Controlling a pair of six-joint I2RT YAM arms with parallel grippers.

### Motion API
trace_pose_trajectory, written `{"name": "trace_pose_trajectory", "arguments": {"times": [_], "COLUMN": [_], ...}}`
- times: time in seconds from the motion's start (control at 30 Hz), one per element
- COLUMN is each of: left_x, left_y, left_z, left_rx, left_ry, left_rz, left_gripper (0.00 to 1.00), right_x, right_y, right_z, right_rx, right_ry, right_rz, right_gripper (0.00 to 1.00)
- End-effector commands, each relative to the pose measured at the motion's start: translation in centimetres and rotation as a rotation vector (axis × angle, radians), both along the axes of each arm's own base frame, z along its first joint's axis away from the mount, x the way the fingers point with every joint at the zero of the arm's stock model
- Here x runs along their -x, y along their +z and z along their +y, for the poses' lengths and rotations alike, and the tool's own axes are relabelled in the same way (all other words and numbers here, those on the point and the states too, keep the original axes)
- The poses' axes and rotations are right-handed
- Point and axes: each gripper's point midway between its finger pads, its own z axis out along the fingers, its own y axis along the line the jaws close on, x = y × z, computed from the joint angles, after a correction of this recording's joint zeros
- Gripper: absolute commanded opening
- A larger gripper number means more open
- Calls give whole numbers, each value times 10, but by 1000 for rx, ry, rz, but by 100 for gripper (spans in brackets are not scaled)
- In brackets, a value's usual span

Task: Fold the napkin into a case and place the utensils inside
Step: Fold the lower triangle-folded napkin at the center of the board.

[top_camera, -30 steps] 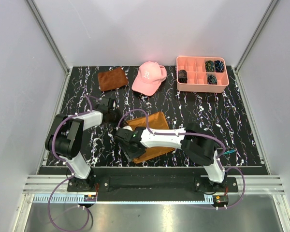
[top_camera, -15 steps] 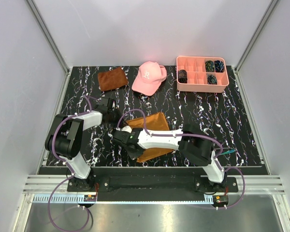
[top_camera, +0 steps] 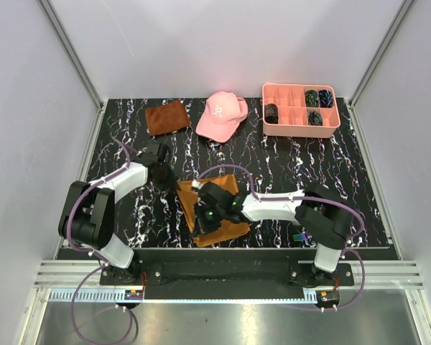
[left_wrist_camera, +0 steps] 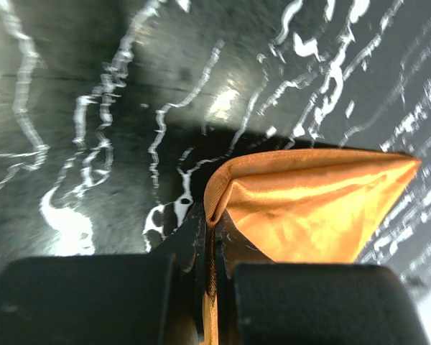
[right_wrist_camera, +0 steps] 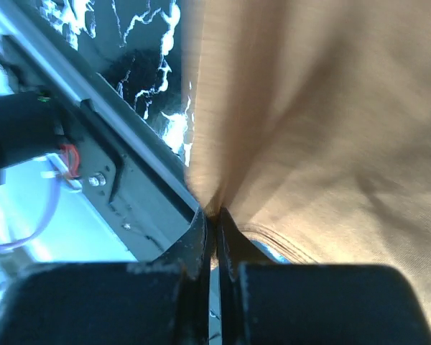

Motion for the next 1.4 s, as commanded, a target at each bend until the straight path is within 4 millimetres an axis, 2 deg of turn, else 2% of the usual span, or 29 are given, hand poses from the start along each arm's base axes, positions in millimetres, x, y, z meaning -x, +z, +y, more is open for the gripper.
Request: {"name": "trace_pose_trajectory", "arguments": {"times": [0.0,0.03,0.1,0.23,0.27,0.43,0.47,0.57,0.6,0.63,0.67,0.7,0.77,0.8,0.87,0.9,1.0,1.23,1.27,1.33,1.37], "left_x": [-21,-25,-21,-22,-21,-23,-23,-26,-34,-27,-30,-40,-38,-45,-40,-42,-43,-45,-51,-50,-57], "left_y": [20,24,23,32,28,37,33,26,36,31,33,43,37,44,42,49,47,25,29,27,35], "left_z": [19,19,27,20,19,23,22,12,7,10,8,1,2,-3,-3,-7,-16,-31,-36,-34,-36], "left_rx": [-144,-179,-254,-332,-343,-498,-508,-526,-551,-611,-631,-644,-699,-703,-748,-767,-777,-820,-811,-852,-860], "left_ry": [127,140,172,185,197,247,267,277,289,285,297,297,294,296,300,292,294,274,275,268,276], "left_rz": [-49,-62,-42,-35,-17,-17,-7,25,-11,23,14,-24,14,-4,25,-3,-15,25,12,28,-1], "left_gripper": [0,0,0,0,0,0,0,0,0,0,0,0,0,0,0,0,0,0,0,0,0], "right_x": [13,15,15,18,15,19,19,18,19,17,17,19,19,21,21,23,21,18,18,17,18], "right_y": [41,33,29,25,23,18,18,18,15,13,10,2,-6,-10,-13,-18,-28,-42,-42,-43,-43], "right_z": [18,8,3,-5,-8,-22,-23,-30,-34,-36,-38,-43,-48,-53,-58,-63,-73,-91,-94,-97,-100], "right_rx": [-355,-359,-398,-455,-458,-469,-469,-462,-455,-450,-444,-424,-408,-395,-390,-377,-336,-228,-206,-185,-169], "right_ry": [40,38,24,21,11,-8,-13,-35,-42,-54,-62,-73,-86,-92,-98,-108,-131,-159,-164,-167,-170], "right_rz": [173,213,239,294,303,340,341,334,336,334,336,348,358,366,362,368,362,315,316,294,296], "right_gripper": [0,0,0,0,0,0,0,0,0,0,0,0,0,0,0,0,1,4,4,4,5]}}
